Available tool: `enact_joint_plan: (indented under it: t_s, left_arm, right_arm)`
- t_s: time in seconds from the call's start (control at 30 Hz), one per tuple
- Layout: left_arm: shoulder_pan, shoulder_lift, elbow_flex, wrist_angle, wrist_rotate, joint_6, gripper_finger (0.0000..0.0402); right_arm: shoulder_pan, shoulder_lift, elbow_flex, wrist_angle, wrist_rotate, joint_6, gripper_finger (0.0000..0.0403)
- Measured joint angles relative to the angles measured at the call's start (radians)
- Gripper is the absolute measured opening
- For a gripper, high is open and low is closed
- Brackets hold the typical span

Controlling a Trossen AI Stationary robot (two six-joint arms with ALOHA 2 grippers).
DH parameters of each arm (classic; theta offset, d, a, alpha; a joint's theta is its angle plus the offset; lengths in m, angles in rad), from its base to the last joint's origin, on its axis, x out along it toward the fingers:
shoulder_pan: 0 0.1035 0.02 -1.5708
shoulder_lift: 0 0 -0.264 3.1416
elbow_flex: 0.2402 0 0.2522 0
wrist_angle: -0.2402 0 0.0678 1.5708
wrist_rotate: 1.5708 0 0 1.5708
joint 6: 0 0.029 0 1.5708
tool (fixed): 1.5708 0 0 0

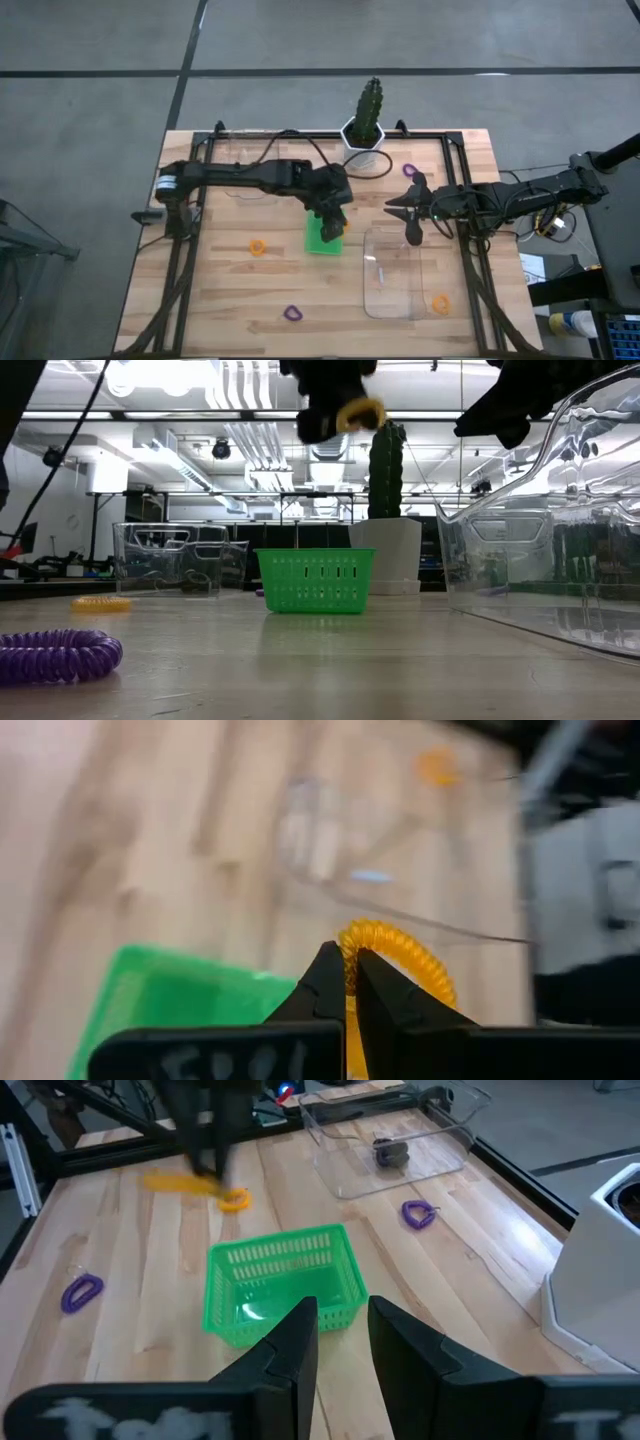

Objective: Sort spring keychains
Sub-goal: Put the top orange spring keychain into the green bin

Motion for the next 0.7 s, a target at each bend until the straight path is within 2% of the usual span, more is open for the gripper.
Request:
enact_joint_plan:
  t_s: [0.23,0.37,0.7]
  left_arm:
    - [0.005,0.052,-0.003,-0.113,-0.223,-0.085,0.0005]
    - [0.006,0.062,-0.045,-0.112,-0.243,-0.148,0.0005]
    - [0.007,0.063,-0.251,0.012,-0.285,-0.28,0.0005]
  right_arm:
    - [0.0,0.0,0.0,0.0,-0.001,0.0,0.0086]
    - [0.0,0.0,0.0,0.0,-0.001,0.0,0.0086]
    - [0.0,0.0,0.0,0.001,-0.001,0.0,0.0086]
